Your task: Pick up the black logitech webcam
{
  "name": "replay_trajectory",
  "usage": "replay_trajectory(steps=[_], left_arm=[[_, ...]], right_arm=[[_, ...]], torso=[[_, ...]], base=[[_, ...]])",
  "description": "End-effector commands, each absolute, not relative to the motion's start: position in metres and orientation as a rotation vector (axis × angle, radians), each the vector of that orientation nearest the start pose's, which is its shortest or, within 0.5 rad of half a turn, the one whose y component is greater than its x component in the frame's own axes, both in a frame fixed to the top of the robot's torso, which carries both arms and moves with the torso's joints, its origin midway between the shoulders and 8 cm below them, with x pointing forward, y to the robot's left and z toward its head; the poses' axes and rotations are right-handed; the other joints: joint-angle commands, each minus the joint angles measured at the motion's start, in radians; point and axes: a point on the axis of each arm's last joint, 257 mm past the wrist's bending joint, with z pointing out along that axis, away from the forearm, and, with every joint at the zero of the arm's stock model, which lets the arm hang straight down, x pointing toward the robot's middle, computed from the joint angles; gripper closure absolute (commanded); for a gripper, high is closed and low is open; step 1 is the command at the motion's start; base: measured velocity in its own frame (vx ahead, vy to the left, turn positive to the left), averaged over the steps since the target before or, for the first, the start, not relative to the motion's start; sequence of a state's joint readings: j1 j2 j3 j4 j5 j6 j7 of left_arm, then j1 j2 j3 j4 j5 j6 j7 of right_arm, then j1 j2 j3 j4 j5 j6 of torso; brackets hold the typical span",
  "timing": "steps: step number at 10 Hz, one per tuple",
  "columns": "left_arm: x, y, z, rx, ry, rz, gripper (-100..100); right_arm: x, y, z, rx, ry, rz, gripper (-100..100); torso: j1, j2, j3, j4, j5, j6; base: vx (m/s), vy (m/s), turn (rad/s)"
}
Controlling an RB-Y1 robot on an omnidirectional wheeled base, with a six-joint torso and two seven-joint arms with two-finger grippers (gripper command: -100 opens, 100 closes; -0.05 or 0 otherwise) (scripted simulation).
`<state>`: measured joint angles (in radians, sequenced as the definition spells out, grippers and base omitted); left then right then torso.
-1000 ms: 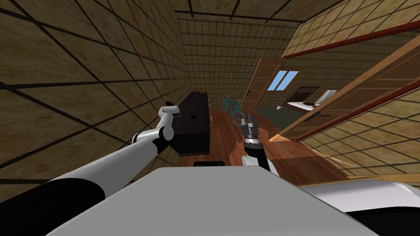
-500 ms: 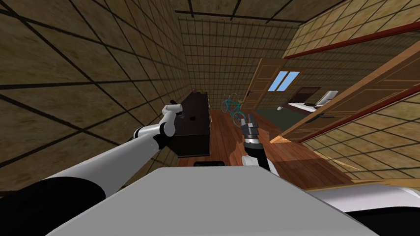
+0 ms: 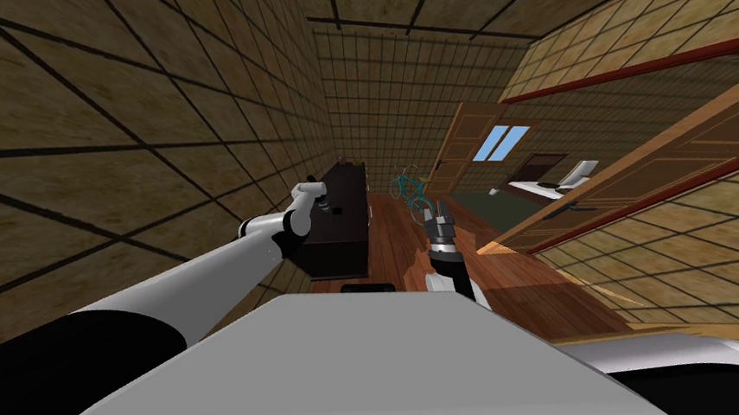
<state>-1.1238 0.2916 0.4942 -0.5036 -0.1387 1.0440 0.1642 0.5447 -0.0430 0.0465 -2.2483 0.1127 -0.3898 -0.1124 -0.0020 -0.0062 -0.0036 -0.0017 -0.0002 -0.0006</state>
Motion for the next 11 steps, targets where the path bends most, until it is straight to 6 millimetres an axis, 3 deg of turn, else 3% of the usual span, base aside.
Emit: replay_trajectory(steps=[1,6,9,10,11], left_arm=[[0.647,0.309,-0.245,-2.184,1.592,-0.515,-100],[0.622,0.275,-0.261,-2.217,1.743,-0.403,-100],[0.621,0.275,-0.262,-2.218,1.748,-0.399,-100],[0.621,0.275,-0.262,-2.218,1.750,-0.399,0],[0.618,0.276,-0.275,-2.217,1.749,-0.399,-100]], right_arm=[[0.366,-0.259,-0.030,0.762,0.810,1.314,0],[0.366,-0.259,-0.030,0.762,0.810,1.314,0],[0.366,-0.259,-0.030,0.762,0.810,1.314,0],[0.366,-0.259,-0.030,0.762,0.810,1.314,0],[0.366,-0.259,-0.030,0.762,0.810,1.314,0]], torso=[[0.000,0.000,0.000,0.000,0.000,0.000],[0.001,0.002,0.001,0.000,0.000,0.000],[0.002,0.004,0.002,0.001,0.000,0.000],[0.002,0.005,0.003,0.001,0.001,0.000],[0.002,0.006,0.003,0.001,0.001,0.000]], base=[[0.074,-0.011,0.005],[0.059,-0.009,0.005],[0.033,-0.003,0.001],[0.000,0.000,0.000],[0.032,-0.006,-0.008]])
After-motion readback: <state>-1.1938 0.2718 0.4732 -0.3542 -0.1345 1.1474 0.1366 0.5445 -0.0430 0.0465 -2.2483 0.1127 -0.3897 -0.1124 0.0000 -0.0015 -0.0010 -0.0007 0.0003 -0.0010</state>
